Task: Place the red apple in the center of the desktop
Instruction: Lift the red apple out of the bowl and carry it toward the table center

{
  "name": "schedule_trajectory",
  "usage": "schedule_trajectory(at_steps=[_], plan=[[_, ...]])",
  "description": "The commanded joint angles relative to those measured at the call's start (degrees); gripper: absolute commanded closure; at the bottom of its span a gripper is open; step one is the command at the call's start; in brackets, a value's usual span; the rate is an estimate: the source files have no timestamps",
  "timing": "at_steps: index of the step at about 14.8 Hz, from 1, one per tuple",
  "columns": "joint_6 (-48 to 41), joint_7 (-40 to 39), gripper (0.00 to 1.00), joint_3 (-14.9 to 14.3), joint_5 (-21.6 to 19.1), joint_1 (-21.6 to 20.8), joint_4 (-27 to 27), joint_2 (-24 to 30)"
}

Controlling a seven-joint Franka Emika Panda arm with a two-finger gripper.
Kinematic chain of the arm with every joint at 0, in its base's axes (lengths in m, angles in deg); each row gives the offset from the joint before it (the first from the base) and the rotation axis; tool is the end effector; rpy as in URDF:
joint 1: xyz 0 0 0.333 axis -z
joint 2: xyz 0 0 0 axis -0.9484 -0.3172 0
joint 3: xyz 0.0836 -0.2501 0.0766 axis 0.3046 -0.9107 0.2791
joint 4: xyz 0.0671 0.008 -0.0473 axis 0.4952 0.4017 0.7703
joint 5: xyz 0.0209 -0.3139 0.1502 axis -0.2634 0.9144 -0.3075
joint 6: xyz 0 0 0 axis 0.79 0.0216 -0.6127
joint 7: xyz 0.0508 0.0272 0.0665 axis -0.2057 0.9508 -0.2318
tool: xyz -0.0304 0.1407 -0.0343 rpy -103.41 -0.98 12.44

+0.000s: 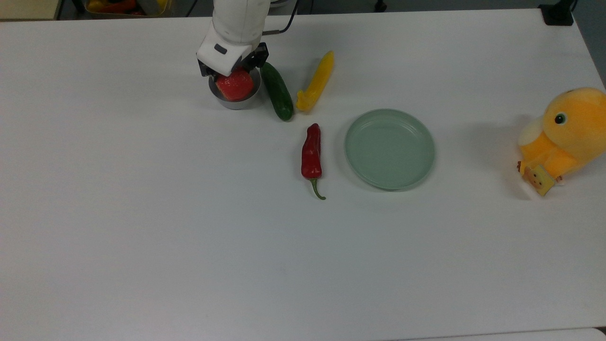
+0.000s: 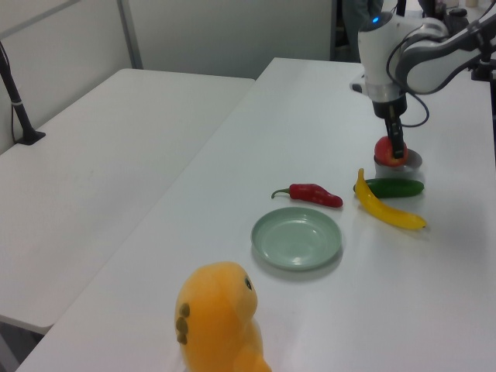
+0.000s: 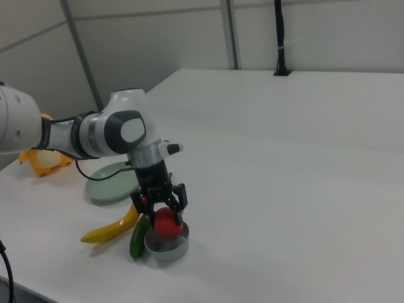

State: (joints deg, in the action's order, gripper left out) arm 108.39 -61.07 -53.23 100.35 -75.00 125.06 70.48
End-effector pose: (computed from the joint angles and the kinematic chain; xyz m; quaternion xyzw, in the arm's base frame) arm 0.4818 0.0055 0.3130 0.9711 0.1887 -0.1043 0.1027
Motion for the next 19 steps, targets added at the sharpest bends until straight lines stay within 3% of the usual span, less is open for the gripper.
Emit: schedule_trajectory(at_steps=[1,4,10,14,19], plan=[[-1.64,-0.57,0.57,0.06,-0.07,0.32,-1.15,3.84],[0.19,-0.39,0.56,-0.38,-1.39,2.08,-5.72,2.44],[2.84,4.09,0.57,-0.47,-2.0,2.79,-18.11,-10.37],[9.68,10.14,0.56,-0.47,-1.21,2.61,-18.83,-14.87],[11.45,12.61,0.56,-0.55,-1.12,2.35,-20.93,-18.04]])
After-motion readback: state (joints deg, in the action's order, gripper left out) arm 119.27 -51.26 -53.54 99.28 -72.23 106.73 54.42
